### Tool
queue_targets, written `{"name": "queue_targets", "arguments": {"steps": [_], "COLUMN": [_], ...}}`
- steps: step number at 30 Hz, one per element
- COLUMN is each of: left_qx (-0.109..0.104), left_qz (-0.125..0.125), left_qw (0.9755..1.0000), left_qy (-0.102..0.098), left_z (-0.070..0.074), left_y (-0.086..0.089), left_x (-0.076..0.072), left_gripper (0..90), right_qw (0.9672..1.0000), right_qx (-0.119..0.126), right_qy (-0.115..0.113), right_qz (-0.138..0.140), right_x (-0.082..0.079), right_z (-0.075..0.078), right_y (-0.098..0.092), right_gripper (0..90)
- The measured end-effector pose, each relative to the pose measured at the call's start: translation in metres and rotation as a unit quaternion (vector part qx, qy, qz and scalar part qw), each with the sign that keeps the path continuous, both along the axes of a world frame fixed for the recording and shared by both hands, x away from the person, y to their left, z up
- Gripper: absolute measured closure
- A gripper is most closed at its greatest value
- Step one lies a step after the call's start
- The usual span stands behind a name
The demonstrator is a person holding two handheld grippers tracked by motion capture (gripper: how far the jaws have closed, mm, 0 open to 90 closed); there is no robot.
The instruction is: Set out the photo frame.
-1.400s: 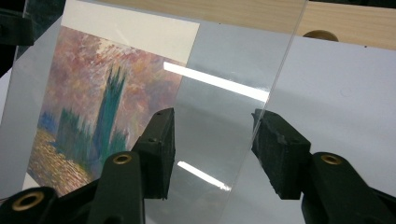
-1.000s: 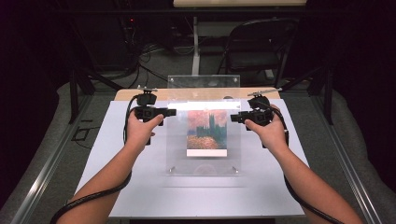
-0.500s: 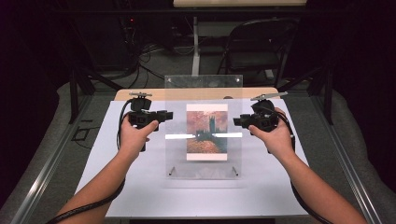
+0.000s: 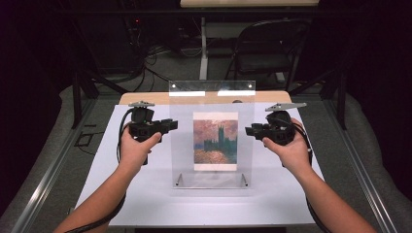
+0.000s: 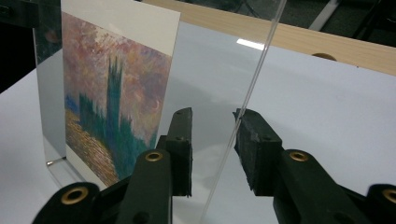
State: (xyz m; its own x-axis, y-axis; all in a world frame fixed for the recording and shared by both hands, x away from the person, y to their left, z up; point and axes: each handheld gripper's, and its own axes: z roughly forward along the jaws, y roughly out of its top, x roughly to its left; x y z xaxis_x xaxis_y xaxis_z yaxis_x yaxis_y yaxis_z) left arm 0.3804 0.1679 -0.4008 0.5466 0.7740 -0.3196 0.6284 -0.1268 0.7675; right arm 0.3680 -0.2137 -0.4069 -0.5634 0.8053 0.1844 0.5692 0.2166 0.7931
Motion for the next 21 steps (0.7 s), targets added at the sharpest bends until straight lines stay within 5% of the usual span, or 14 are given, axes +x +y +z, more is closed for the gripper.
{"name": "queue_targets", "arguments": {"steps": [21], "left_qx": [-0.006], "left_qz": [-0.018], "left_qw": [0.9997], "left_qy": [-0.016], "left_z": [0.003], "left_y": [0.006], "left_x": [-0.025], "left_gripper": [71.5], "right_qw": [0.9997], "right_qx": [0.012], "right_qy": [-0.008], "right_qz": [0.018], "right_x": [-0.023], "right_z": [0.003], "right_y": [-0.005], "right_gripper": [70.8]}}
